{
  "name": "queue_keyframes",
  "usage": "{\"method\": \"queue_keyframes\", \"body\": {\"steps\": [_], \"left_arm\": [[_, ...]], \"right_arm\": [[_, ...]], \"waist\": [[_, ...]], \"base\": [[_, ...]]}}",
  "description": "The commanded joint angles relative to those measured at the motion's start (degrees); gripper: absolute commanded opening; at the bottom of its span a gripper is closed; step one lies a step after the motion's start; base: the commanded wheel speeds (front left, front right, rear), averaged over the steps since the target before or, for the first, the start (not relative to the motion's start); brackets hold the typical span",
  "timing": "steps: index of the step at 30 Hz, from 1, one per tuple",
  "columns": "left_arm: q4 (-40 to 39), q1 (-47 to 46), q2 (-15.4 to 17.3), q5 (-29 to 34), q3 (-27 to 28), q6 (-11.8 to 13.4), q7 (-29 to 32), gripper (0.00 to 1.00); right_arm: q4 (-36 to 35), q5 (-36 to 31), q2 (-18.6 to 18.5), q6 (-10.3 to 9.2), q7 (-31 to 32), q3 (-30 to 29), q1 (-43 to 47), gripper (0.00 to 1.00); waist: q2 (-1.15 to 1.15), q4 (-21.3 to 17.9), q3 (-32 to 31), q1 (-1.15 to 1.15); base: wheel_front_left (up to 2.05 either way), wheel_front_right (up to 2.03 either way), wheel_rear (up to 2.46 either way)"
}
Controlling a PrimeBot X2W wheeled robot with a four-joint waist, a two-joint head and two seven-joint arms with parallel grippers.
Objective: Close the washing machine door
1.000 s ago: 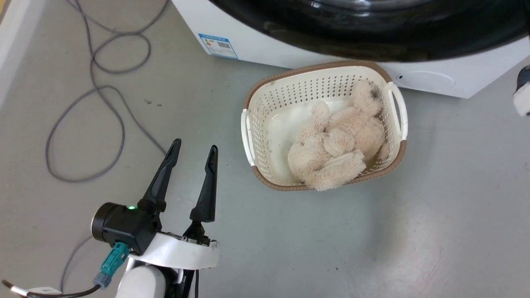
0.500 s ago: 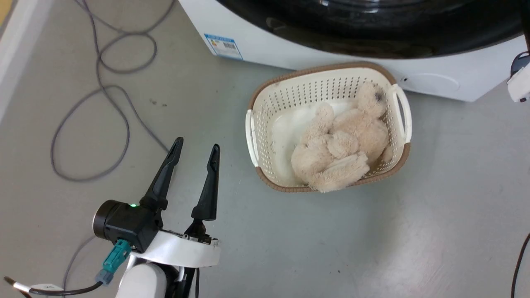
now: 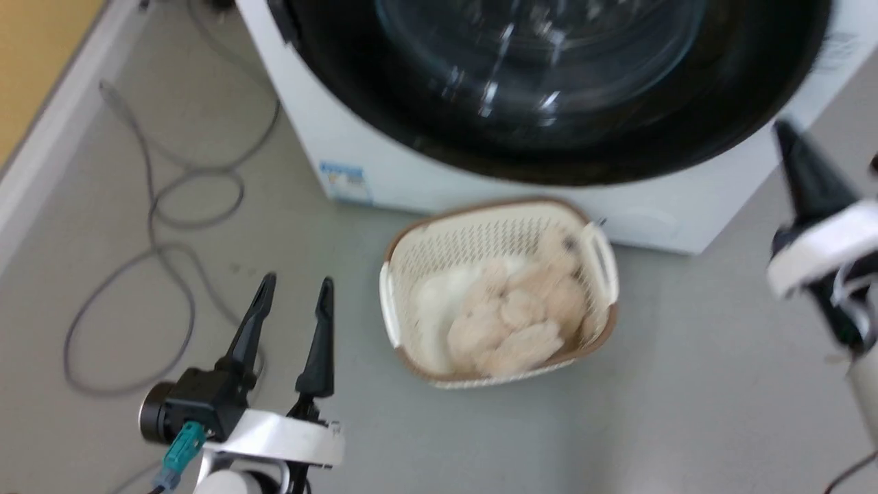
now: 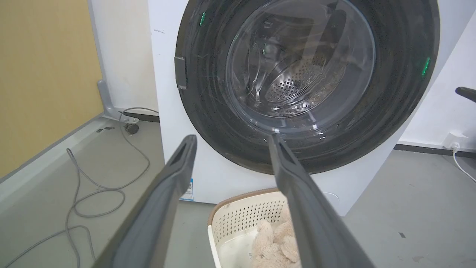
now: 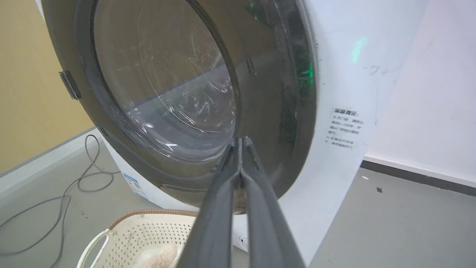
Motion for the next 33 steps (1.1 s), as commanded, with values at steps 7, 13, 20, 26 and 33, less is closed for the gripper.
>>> {"method": "queue_keyframes", "body": {"steps": [7, 13, 20, 26, 33], "left_arm": [[2.09, 4.05, -0.05, 1.17, 2.38, 2.02, -0.25, 1.00], [3.37, 6.71, -0.05, 1.19, 3.67, 2.73, -0.25, 1.00], [4.66, 8.51, -0.04, 1.51, 4.40, 2.87, -0.25, 1.00], [4.90, 9.33, -0.05, 1.93, 3.93, 3.22, -0.25, 1.00], [5.66, 9.71, -0.05, 3.49, 2.93, 3.31, -0.25, 1.00]], "right_arm": [[-10.44, -0.85, 2.66, -0.08, -0.88, -3.57, 15.24, 0.00], [-19.29, -5.31, 8.02, -0.08, -0.90, -9.60, 26.69, 0.00], [-26.55, -9.05, 14.15, -0.08, -0.91, -13.32, 36.71, 0.00], [-29.29, -12.49, 17.59, -0.08, -0.69, -14.69, 41.58, 1.00], [-30.81, -14.51, 19.81, -0.08, -0.80, -15.44, 43.80, 1.00]], "waist": [[0.00, -5.95, -10.47, 0.00], [0.00, -8.09, -13.52, 0.00], [0.00, -9.70, -15.38, 0.00], [0.00, -10.31, -15.93, 0.00], [0.00, -10.39, -16.21, 0.00]], "base": [[0.00, 0.00, 0.00], [0.00, 0.00, 0.00], [0.00, 0.00, 0.00], [0.00, 0.00, 0.00], [0.00, 0.00, 0.00]]}}
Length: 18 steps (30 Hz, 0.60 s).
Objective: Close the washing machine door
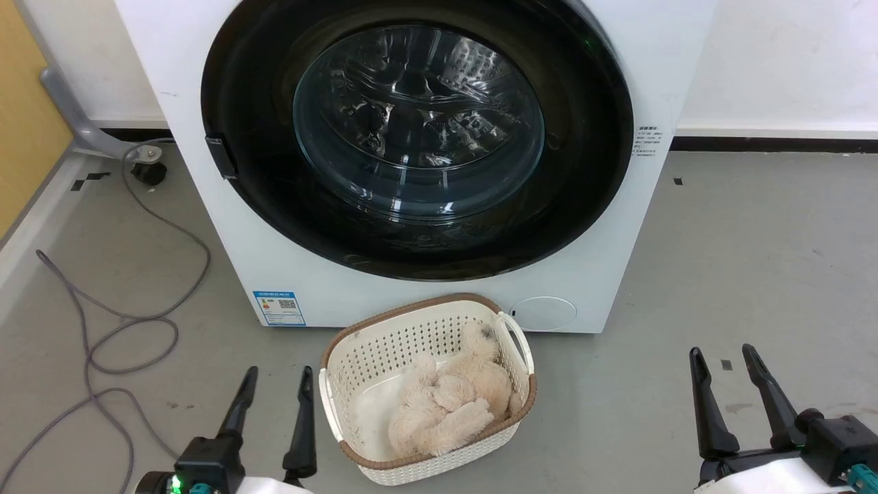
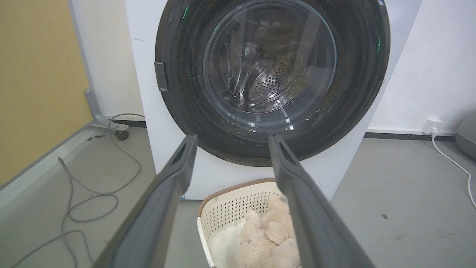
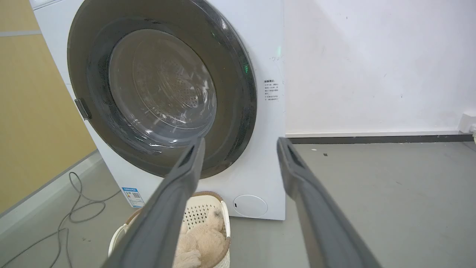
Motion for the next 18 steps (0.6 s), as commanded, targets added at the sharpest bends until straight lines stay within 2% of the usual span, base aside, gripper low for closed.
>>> {"method": "queue_keyframes", "body": {"steps": [1, 14, 15, 18], "left_arm": [[0.13, 0.63, 0.03, 0.51, -0.08, 0.30, -0.25, 1.00], [0.40, 0.81, 0.03, 0.74, -0.62, 0.77, -0.25, 1.00], [0.32, 0.23, 0.00, 0.63, -0.50, 0.77, 0.04, 0.00], [0.31, 0.22, 0.00, 0.65, -0.46, 0.77, 0.16, 0.00]], "right_arm": [[-0.43, -0.77, 0.36, -0.04, -0.18, -0.01, 0.91, 1.00], [-0.34, -0.83, 0.38, -0.04, -0.25, 0.15, 0.65, 1.00], [-0.28, -0.69, 0.25, 0.00, 0.01, 0.07, 0.08, 0.00], [-0.28, -0.72, 0.25, 0.01, 0.06, 0.04, 0.07, 0.00]], "waist": [[0.00, 0.03, -0.02, 0.01], [0.00, 0.35, 0.12, 0.01], [0.00, 0.35, 0.12, 0.01], [0.00, 0.35, 0.12, 0.01]], "base": [[0.00, 0.00, 0.00], [0.00, 0.00, 0.00], [0.00, 0.00, 0.00], [0.00, 0.00, 0.00]]}}
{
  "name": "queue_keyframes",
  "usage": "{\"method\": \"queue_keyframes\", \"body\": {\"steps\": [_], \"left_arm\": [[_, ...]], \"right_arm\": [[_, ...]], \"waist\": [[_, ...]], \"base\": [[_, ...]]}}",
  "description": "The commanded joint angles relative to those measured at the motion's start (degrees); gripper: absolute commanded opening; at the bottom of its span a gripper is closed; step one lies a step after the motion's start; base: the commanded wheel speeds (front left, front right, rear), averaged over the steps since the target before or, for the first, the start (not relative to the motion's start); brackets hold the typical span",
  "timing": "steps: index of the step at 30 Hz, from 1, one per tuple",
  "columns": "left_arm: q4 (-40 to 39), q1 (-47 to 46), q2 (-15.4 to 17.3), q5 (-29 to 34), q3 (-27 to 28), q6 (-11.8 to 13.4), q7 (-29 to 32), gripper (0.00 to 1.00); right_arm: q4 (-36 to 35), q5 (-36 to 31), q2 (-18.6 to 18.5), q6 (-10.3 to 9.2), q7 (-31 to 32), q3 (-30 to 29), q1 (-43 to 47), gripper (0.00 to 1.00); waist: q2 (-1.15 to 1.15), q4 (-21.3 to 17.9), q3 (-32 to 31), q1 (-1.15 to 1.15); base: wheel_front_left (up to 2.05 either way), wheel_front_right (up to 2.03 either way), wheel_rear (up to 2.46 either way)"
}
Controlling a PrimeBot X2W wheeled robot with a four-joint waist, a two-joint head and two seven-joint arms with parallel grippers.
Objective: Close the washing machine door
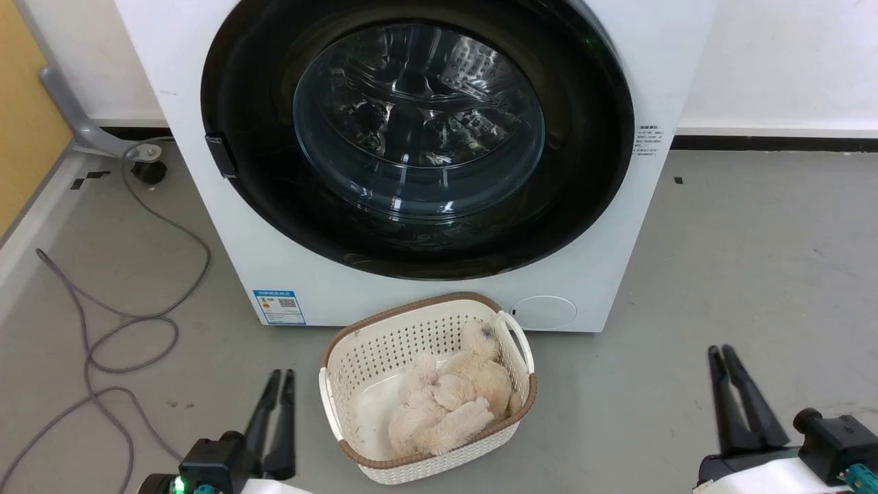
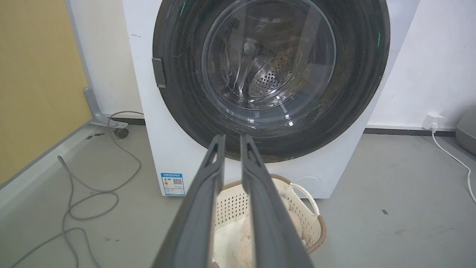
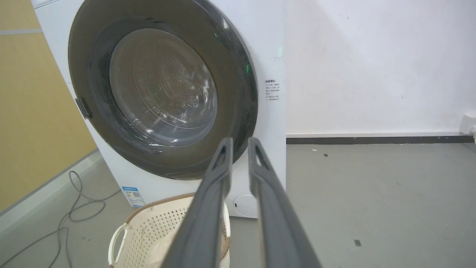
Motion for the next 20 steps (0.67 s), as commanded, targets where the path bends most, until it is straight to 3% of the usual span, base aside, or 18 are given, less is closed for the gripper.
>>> {"method": "queue_keyframes", "body": {"steps": [1, 20], "left_arm": [[-0.07, -0.05, 0.00, 0.08, 0.06, 0.01, 0.18, 0.00], [-0.95, -0.59, 0.00, 1.04, 0.53, 0.18, 2.29, 0.00]], "right_arm": [[-0.06, -0.13, 0.02, 0.00, 0.17, 0.01, -0.03, 0.00], [-0.81, -1.65, 0.27, -0.01, 2.28, 0.18, -0.36, 0.00]], "waist": [[0.00, 0.00, 0.00, 0.00], [0.00, -0.02, 0.04, 0.00]], "base": [[0.00, 0.00, 0.00], [0.00, 0.00, 0.00]]}}
